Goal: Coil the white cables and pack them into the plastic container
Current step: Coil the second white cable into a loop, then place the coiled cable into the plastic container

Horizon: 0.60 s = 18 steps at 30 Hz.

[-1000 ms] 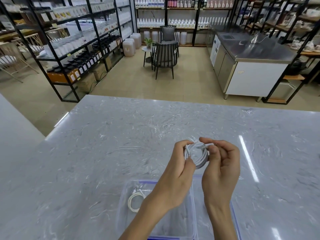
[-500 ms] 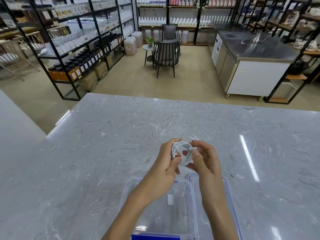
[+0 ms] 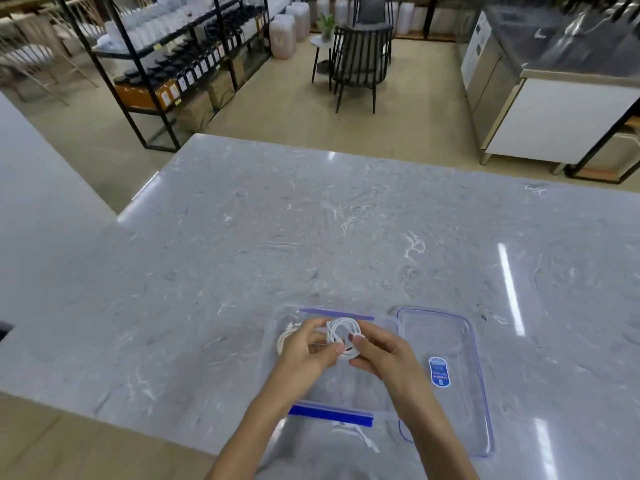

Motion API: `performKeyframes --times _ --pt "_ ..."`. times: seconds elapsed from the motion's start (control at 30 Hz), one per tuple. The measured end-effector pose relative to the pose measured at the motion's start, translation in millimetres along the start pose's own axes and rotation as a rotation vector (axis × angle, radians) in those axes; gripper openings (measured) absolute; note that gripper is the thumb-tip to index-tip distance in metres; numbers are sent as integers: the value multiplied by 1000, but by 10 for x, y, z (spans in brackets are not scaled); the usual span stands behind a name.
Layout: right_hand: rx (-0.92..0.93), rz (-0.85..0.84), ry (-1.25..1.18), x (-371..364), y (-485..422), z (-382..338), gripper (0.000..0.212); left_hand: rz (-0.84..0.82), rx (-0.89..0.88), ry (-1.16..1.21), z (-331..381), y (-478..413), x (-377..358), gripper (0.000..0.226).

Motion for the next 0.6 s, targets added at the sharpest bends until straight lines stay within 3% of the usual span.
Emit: performKeyframes --times 0.13,0.3,0.47,0.53,0.6 --pt "-142 -11 26 -32 -7 319 25 5 134 45 -326 135 49 29" --pt "-194 -1 73 -78 -93 474 21 69 201 -29 -442 84 57 23" --pt "-204 -9 79 -107 -219 553 44 116 223 -122 -456 -42 31 21" --pt "-196 23 79 -85 -292 604 45 142 195 -214 -455 -65 28 22" --pt "-187 76 103 -36 -378 659 39 286 59 -396 -415 -68 87 23"
Point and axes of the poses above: each hand's wrist, its own y-axis away from the middle knuckle, its own x-axis out of the back of the hand, z = x × y, the point moved 3 cm from there along -y, towards the middle knuckle, and after that the axes turned 3 degrees about z, right-handed, at the moved point
